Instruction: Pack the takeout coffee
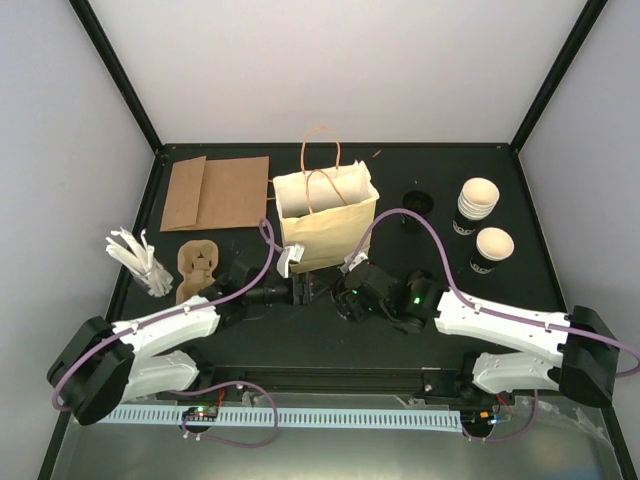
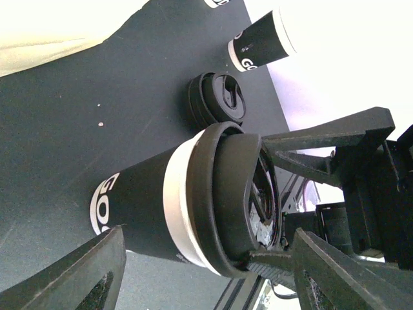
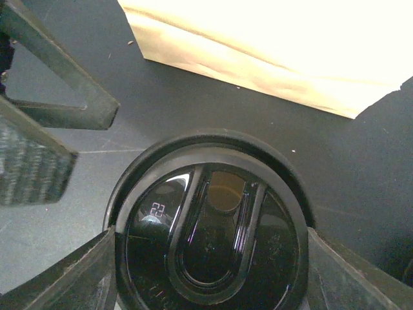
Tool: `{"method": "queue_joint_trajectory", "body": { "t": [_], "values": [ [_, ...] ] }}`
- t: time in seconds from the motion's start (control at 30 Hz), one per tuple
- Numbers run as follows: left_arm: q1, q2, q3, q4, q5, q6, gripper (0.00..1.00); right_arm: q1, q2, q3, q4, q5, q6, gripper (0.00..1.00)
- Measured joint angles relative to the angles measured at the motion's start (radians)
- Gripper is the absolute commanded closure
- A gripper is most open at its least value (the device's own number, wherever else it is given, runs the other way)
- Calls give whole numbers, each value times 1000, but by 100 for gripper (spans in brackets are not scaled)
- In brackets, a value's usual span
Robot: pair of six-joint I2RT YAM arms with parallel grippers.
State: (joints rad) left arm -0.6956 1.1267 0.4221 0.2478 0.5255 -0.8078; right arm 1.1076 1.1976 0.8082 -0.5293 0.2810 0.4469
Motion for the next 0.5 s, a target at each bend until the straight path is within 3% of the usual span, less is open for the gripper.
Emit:
{"method": "queue_joint_trajectory", "body": {
  "t": [0.5],
  "values": [
    [0,23,0,19,1,-13,43,13,48,18,21,11,0,29]
  ]
}}
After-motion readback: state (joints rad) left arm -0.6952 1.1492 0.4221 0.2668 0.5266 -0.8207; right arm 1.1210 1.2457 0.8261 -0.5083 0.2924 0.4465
